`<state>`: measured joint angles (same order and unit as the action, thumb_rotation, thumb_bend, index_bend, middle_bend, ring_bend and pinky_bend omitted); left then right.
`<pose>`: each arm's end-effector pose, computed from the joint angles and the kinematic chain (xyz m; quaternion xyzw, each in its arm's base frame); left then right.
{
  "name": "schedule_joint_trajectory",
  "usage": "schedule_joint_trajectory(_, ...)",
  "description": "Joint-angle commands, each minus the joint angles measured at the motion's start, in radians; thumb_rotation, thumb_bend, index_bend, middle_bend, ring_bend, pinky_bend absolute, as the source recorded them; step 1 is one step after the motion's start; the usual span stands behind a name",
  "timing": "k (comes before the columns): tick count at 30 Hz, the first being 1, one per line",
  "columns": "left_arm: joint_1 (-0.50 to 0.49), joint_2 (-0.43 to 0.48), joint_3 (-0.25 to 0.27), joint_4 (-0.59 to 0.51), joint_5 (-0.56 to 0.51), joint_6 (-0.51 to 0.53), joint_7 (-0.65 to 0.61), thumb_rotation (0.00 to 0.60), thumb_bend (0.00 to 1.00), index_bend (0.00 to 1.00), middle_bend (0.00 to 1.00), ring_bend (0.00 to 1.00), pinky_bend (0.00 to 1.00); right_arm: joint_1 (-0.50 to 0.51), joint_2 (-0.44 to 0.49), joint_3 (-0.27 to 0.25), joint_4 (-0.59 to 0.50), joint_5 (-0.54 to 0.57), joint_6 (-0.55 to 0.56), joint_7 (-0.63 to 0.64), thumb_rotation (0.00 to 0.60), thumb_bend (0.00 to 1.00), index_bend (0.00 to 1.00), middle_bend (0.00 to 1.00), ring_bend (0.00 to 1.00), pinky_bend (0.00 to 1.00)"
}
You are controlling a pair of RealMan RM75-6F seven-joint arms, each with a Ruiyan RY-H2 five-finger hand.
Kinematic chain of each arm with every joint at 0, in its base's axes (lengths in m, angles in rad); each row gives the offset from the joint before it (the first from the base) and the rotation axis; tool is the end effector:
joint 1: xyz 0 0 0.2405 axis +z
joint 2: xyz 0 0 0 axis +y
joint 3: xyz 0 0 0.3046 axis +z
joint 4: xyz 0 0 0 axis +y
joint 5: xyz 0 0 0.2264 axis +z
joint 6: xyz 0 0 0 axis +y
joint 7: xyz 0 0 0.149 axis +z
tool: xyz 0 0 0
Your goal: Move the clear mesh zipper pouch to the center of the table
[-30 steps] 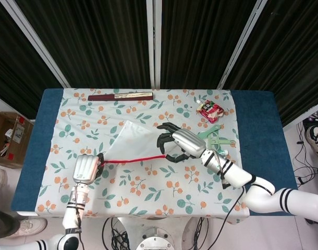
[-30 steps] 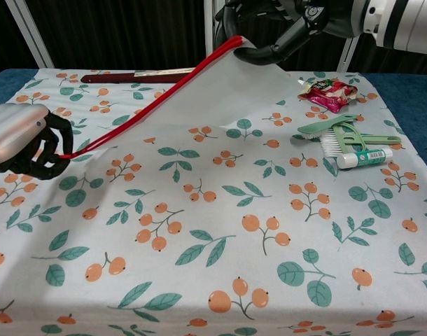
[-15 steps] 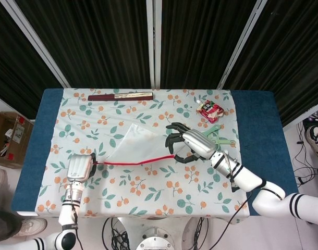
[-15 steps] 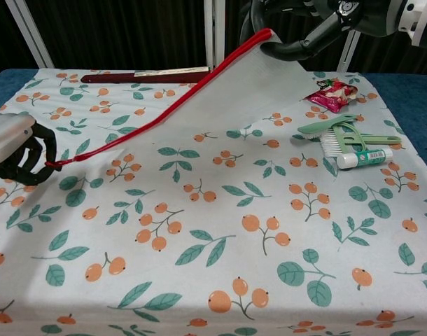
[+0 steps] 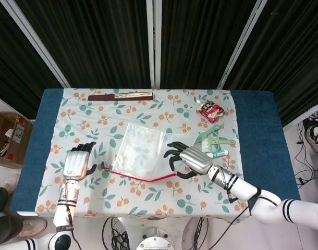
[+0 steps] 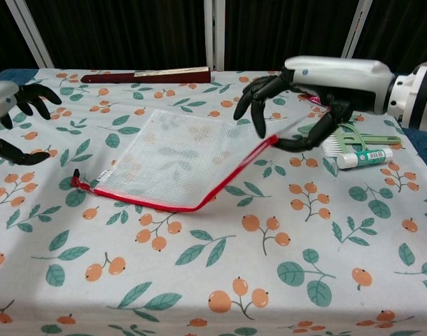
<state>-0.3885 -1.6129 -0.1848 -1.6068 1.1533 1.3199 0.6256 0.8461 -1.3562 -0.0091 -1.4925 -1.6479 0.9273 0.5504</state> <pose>-0.2502 0.2952 -0.0107 -0.6364 -0.3880 -0.3453 0.5703 -0.1652 -0.3616 -0.0007 0.7731 -0.4495 0.4215 0.1506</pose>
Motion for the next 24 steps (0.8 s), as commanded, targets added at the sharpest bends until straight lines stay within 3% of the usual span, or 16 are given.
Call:
schedule_joint_trajectory(1,0.01,0.025,-0.012,-0.023,-0.001,0.026,-0.02,0.6,0.17,0.18,0.26,0.23,0.31,0.02,0.06,-0.044,-0.04,0.063,-0.142,-0.065,0.6,0.14,0.02,0.02,0.0,0.0)
schedule_joint_trajectory(4,0.022,0.041,-0.021,-0.037,0.001,0.043,-0.064,0.6,0.13,0.18,0.26,0.23,0.29,0.03,0.116,-0.054,-0.079,0.128,-0.226,-0.1,0.6,0.07,0.0,0.0,0.0,0.0)
schedule_joint_trajectory(10,0.057,0.115,-0.04,-0.081,-0.028,0.047,-0.173,0.6,0.11,0.18,0.26,0.23,0.28,-0.01,0.213,-0.063,-0.123,0.213,-0.241,-0.129,0.6,0.03,0.0,0.0,0.0,0.0)
schedule_joint_trajectory(15,0.089,0.195,-0.041,-0.081,-0.013,0.057,-0.257,0.6,0.11,0.19,0.27,0.23,0.26,-0.144,0.233,-0.032,-0.111,0.247,-0.008,-0.17,0.6,0.06,0.0,0.0,0.0,0.0)
schedule_joint_trajectory(19,0.112,0.288,0.009,-0.037,0.066,0.048,-0.302,0.6,0.11,0.2,0.27,0.23,0.22,-0.276,0.226,-0.012,-0.087,0.269,0.228,-0.336,0.6,0.19,0.0,0.05,0.0,0.0)
schedule_joint_trajectory(24,0.168,0.353,0.065,-0.007,0.165,0.094,-0.427,0.6,0.11,0.2,0.26,0.2,0.19,-0.408,0.24,-0.024,-0.1,0.277,0.399,-0.41,0.6,0.21,0.0,0.06,0.0,0.0)
